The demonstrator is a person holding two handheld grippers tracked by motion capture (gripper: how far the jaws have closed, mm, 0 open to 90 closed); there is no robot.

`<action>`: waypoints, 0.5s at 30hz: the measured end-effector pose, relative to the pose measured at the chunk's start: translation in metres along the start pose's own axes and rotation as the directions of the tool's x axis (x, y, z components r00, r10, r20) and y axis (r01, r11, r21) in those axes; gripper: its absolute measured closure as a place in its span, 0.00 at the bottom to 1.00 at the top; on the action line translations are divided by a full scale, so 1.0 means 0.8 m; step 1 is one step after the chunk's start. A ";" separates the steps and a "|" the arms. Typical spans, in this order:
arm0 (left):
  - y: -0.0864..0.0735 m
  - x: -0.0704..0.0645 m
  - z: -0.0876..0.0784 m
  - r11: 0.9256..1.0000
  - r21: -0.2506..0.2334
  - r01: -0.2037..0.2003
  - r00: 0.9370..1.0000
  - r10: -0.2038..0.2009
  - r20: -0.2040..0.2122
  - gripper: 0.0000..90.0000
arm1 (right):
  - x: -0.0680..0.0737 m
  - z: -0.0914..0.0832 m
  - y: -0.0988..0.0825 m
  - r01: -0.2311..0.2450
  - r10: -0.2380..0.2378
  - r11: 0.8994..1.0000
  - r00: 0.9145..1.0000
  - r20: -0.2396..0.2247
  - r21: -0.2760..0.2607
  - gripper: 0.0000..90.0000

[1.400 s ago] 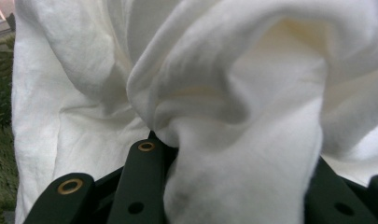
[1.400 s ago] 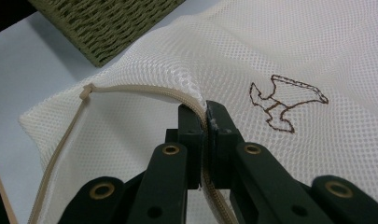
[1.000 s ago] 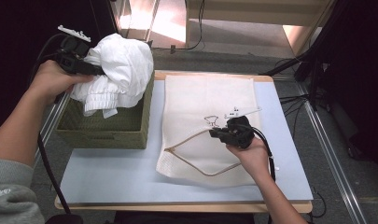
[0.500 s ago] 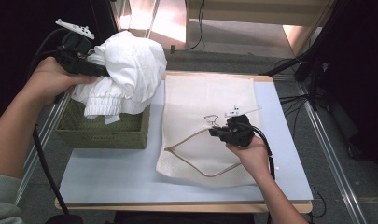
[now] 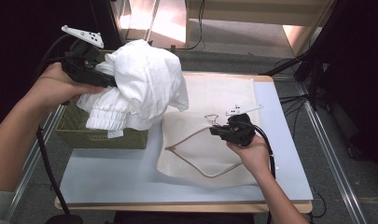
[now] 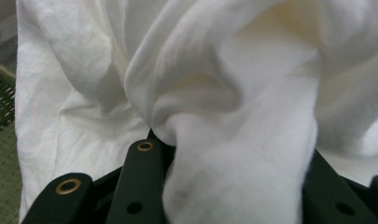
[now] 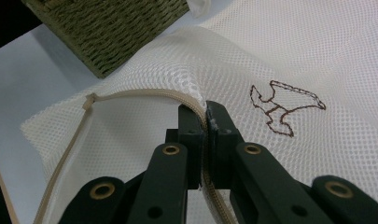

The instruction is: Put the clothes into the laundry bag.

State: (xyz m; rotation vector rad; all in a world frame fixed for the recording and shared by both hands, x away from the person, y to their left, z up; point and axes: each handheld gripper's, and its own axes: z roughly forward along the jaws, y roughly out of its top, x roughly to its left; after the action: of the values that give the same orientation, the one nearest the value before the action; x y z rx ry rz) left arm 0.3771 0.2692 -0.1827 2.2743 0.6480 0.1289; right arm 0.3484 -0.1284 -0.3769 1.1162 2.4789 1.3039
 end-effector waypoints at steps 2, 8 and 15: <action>-0.002 -0.007 -0.002 1.000 -0.015 -0.010 1.000 0.010 0.020 0.73 | 0.000 0.000 0.000 -0.001 0.001 1.000 1.000 0.001 0.000 0.97; -0.007 -0.024 -0.003 0.999 -0.033 -0.024 0.999 0.026 0.047 0.73 | -0.001 -0.001 0.001 -0.001 0.001 1.000 1.000 -0.002 -0.006 0.97; -0.008 -0.052 -0.005 0.998 -0.022 -0.062 0.995 0.064 0.081 0.73 | -0.002 -0.005 0.004 -0.001 0.001 1.000 1.000 0.000 -0.010 0.97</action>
State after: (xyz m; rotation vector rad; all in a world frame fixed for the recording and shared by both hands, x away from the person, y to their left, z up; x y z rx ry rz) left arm 0.3368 0.2552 -0.1801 2.2695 0.5302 0.0716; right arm 0.3499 -0.1308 -0.3724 1.1150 2.4689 1.3149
